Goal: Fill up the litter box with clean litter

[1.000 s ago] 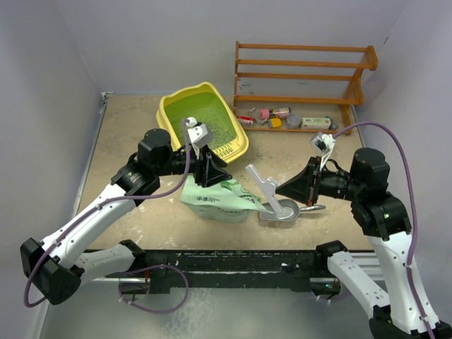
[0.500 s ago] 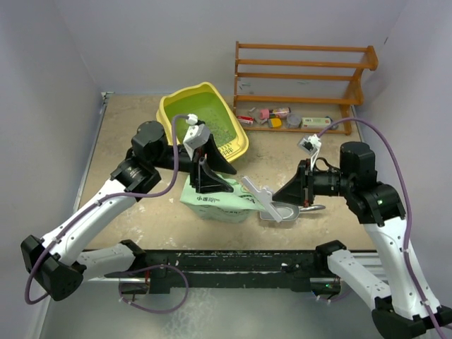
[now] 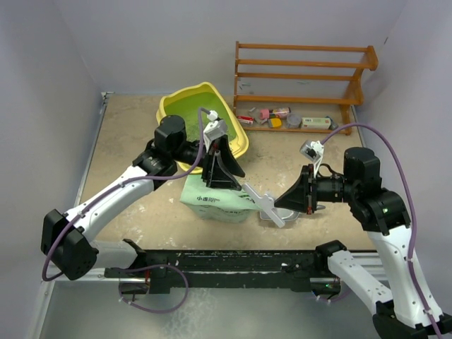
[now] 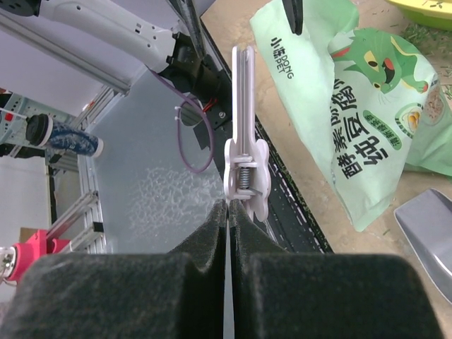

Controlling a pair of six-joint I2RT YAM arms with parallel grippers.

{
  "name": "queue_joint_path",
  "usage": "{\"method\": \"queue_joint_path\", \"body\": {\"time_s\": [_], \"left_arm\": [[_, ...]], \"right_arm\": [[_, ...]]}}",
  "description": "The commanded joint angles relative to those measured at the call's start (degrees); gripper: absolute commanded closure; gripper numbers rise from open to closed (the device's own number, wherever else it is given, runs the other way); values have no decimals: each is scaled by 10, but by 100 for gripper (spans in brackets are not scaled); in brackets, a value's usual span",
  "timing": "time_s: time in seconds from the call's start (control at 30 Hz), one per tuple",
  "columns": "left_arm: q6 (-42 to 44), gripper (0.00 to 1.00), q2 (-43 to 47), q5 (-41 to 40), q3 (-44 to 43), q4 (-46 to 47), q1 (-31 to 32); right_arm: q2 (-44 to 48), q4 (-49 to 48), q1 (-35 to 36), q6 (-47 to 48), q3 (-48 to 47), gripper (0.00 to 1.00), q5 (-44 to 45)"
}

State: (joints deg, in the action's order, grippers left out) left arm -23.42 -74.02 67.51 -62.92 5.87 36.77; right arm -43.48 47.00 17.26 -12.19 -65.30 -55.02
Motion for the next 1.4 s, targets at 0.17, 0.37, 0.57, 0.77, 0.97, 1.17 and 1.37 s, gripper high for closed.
{"method": "queue_joint_path", "body": {"time_s": [0.17,0.37,0.57,0.77,0.97,1.17,1.37], "left_arm": [[-63,41,-12,26,-33,101,2],[-63,42,-26,33,-28,94,9],[-68,43,-48,29,-34,101,19],[-76,53,-64,35,-44,110,33],[-75,72,-64,39,-41,106,34],[-63,100,-67,50,-39,85,36],[-38,100,-63,48,-42,64,35]], "right_arm": [[-8,-13,3,12,1,100,-8],[-13,-22,4,9,2,100,-9],[-16,-24,4,9,3,100,-5],[-19,-24,5,11,4,100,0],[-20,-25,4,10,6,100,3],[-20,-35,4,4,10,100,5],[-21,-39,4,-4,9,100,8]]}}
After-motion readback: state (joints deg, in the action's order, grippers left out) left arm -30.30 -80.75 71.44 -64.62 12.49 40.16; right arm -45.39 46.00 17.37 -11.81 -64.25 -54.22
